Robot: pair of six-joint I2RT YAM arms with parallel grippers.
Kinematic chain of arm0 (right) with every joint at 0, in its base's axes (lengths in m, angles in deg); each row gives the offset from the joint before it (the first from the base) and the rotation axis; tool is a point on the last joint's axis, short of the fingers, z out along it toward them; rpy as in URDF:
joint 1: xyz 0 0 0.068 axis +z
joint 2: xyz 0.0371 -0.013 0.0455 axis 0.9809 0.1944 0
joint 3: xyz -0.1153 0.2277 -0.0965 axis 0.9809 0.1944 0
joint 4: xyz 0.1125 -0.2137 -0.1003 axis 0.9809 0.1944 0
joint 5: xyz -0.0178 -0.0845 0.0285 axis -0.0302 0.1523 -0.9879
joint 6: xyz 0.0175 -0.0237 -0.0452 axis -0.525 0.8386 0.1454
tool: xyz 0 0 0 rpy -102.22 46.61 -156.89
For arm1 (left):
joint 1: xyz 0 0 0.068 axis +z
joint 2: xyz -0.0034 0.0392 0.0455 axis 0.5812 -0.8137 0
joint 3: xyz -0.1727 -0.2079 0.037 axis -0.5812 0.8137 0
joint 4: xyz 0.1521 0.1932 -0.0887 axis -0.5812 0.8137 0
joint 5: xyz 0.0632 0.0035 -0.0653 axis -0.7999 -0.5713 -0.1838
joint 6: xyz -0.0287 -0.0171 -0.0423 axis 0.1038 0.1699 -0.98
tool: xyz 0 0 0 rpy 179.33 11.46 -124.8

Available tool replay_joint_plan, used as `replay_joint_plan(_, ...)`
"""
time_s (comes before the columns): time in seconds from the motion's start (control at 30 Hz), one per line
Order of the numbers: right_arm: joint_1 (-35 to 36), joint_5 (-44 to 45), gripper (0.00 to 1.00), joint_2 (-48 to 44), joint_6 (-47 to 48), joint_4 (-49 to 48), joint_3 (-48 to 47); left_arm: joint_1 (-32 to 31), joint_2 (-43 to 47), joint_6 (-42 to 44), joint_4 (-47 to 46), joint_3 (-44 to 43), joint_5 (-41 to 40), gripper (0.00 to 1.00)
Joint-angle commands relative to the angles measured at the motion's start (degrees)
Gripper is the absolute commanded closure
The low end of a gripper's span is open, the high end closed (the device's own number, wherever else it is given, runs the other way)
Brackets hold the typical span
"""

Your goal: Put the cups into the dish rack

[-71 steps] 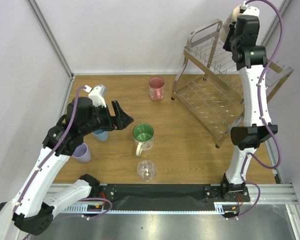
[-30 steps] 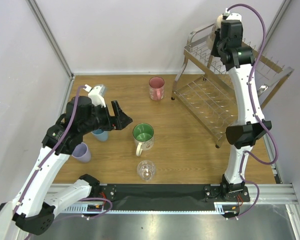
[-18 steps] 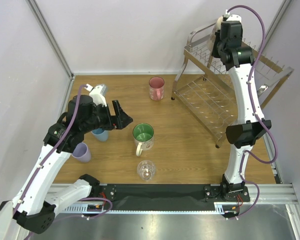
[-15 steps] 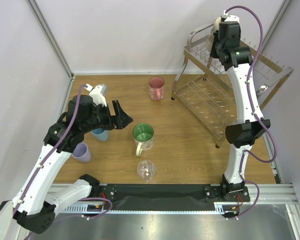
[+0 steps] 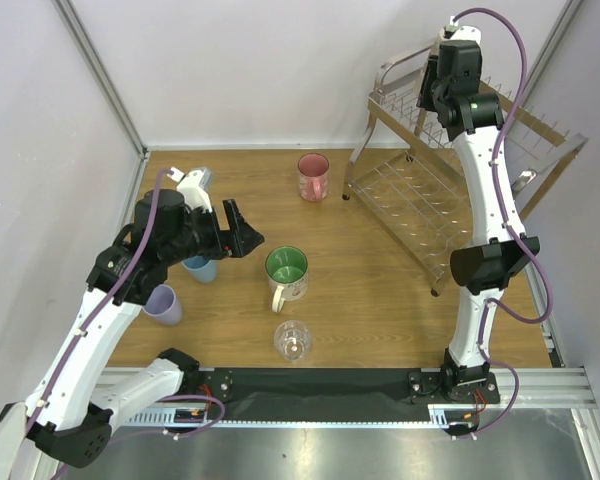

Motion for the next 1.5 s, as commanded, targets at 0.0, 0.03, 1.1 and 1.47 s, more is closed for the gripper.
replay_joint_plan(0.0, 0.0, 1.27, 0.57, -1.09, -0.14, -3.97, -2.27, 0.71, 0.06, 1.07, -1.01, -1.99, 1.56, 0.11)
replay_joint_plan(0.03, 0.0, 1.1, 0.56, -1.26, -0.14, -3.88, -2.36, 0.71, -0.03, 1.07, -0.92, -1.99, 1.74, 0.11)
replay_joint_plan(1.1, 7.81, -14.72, 0.18, -29.36, -10.16, 15.01, 13.45, 0.89, -3.02, -5.26, 2.07, 4.94, 5.43, 0.16)
replay_joint_plan(1.47, 41.02, -9.45, 0.21, -50.99, -30.16, 5.71, 49.74, -7.34, 0.94, -11.57, 5.84, 20.49, 4.21, 0.25)
